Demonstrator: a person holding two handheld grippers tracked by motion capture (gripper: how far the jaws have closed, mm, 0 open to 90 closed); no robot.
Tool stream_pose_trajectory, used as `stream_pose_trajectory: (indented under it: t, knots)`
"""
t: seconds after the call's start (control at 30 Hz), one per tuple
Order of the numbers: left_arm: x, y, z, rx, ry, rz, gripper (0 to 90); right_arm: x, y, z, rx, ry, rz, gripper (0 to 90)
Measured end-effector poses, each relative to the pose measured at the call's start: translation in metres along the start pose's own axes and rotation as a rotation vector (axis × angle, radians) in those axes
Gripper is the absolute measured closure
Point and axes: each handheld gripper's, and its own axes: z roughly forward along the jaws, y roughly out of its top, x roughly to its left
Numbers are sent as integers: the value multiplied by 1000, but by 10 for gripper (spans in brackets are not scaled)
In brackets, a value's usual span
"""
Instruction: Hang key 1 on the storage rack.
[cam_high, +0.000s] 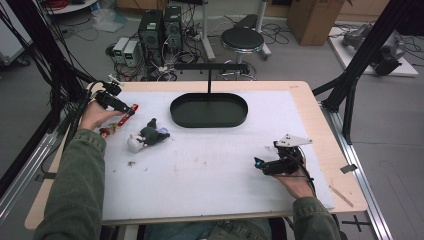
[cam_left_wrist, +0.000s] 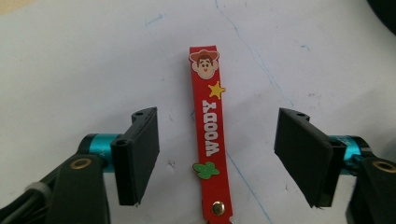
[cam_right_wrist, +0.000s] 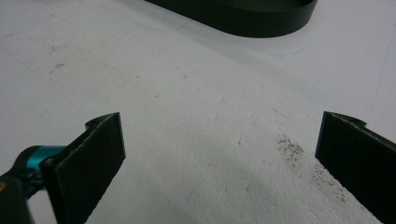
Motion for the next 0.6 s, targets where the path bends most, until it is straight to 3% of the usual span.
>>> stream_pose_trajectory:
  t: [0.03,0.07,0.2,0.43,0.57,0.6]
  knots:
    - [0,0,0,0,0,0,341,0,0,0,0,0,0,5]
    - [-3,1,3,7,28,15,358,0,0,0,-1,1,-3,5]
    - [-4,1,6,13,38,17,389,0,0,-1,0,3,-1,5]
    - [-5,2,11,14,32,-2,463,0,0,-1,-1,-1,-3,5]
    - [-5,2,18,26,54,1,493,0,0,-2,-2,-1,-2,5]
    - [-6,2,18,24,82,3,497,-1,0,-2,-4,-3,0,5]
